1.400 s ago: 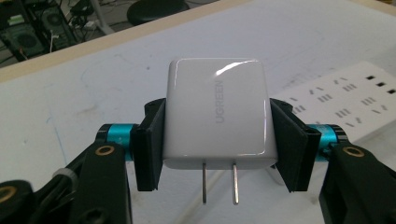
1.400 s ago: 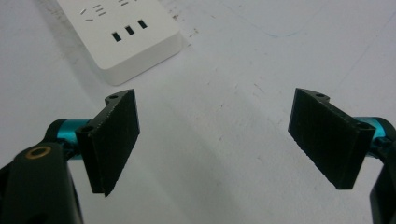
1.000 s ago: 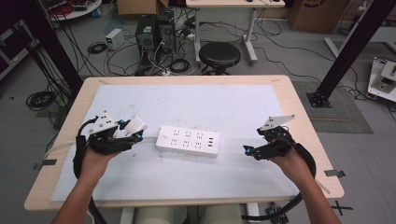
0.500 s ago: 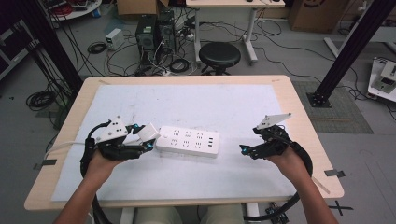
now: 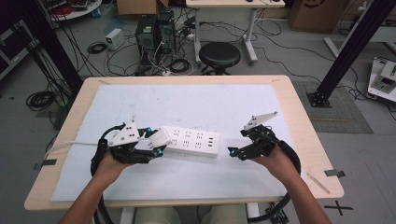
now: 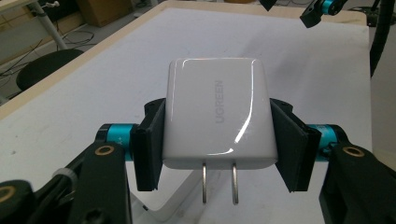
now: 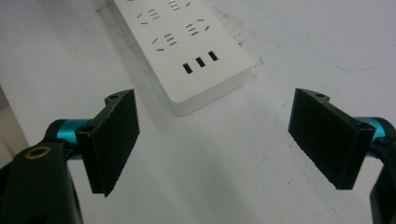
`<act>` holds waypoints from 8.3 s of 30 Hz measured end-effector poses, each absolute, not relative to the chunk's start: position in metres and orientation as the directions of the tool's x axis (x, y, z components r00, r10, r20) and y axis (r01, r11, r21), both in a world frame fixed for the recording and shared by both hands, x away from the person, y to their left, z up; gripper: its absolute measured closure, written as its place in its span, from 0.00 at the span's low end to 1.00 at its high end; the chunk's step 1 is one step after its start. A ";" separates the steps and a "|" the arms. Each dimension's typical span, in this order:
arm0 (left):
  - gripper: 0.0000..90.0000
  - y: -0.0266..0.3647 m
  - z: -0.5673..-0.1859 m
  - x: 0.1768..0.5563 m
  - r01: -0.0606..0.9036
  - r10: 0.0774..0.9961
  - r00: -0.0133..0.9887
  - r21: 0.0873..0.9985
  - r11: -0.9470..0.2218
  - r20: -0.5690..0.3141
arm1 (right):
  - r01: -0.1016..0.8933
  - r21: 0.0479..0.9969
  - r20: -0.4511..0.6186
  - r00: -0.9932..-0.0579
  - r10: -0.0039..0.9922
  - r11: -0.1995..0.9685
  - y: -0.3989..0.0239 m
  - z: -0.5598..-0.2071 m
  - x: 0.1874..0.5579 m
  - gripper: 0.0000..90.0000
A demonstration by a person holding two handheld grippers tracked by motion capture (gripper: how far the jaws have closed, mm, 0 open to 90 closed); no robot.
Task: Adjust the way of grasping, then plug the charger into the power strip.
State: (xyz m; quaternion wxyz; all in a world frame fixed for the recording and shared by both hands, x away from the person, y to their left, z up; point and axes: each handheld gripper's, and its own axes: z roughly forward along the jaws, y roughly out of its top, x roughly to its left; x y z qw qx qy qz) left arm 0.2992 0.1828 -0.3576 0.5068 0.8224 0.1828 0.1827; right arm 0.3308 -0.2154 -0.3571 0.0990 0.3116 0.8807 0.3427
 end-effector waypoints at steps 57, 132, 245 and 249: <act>0.47 0.112 -0.380 0.298 -0.105 0.261 0.926 0.852 -0.512 0.271 | 0.735 0.582 0.579 -0.674 0.458 0.347 -0.172 -0.368 0.336 0.21; 0.27 0.148 -0.398 0.307 0.128 0.563 0.823 0.940 -0.316 0.077 | 0.618 0.719 0.466 -0.768 0.439 0.317 -0.192 -0.362 0.346 0.70; 0.26 0.245 -0.416 0.280 0.254 0.789 0.612 0.958 -0.133 -0.053 | 0.183 0.259 -0.043 -0.979 0.200 0.948 -0.078 -0.355 0.434 0.70; 0.27 0.246 -0.417 0.280 0.256 0.790 0.611 0.958 -0.131 -0.055 | 0.160 0.234 -0.052 -0.983 0.177 0.959 -0.073 -0.357 0.433 0.70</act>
